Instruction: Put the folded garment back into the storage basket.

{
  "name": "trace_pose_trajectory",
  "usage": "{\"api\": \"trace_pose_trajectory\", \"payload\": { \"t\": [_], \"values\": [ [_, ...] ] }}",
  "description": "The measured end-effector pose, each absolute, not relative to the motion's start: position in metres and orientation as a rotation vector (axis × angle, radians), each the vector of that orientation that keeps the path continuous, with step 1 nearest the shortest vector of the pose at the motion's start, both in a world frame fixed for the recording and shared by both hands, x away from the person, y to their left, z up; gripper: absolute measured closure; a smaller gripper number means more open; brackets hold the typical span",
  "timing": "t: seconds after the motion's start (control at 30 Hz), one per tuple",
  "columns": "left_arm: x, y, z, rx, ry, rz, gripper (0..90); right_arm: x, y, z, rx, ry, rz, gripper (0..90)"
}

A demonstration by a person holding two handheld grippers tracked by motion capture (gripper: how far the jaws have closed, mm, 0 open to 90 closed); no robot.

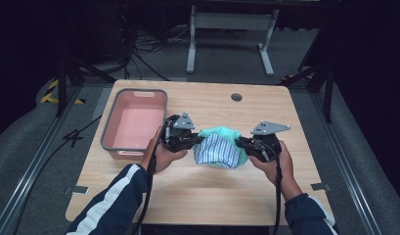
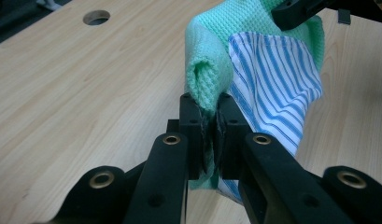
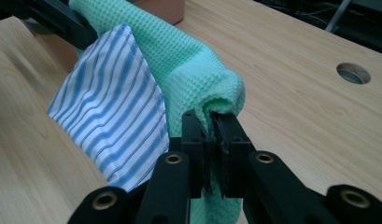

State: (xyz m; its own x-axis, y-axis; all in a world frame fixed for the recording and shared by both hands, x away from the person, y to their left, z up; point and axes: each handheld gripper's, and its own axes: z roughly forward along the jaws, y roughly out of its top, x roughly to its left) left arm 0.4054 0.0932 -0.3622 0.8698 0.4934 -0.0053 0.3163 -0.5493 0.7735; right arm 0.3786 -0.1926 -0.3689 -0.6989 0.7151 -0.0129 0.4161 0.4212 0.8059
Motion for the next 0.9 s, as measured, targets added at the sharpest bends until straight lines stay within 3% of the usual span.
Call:
{"api": "trace_pose_trajectory", "payload": {
  "t": [0.9],
  "values": [
    [0.402,0.186,-0.304,2.092,0.686,0.45,83.5,0.41,-0.105,-0.306,0.786,2.334,1.301,83.1]
  ]
}}
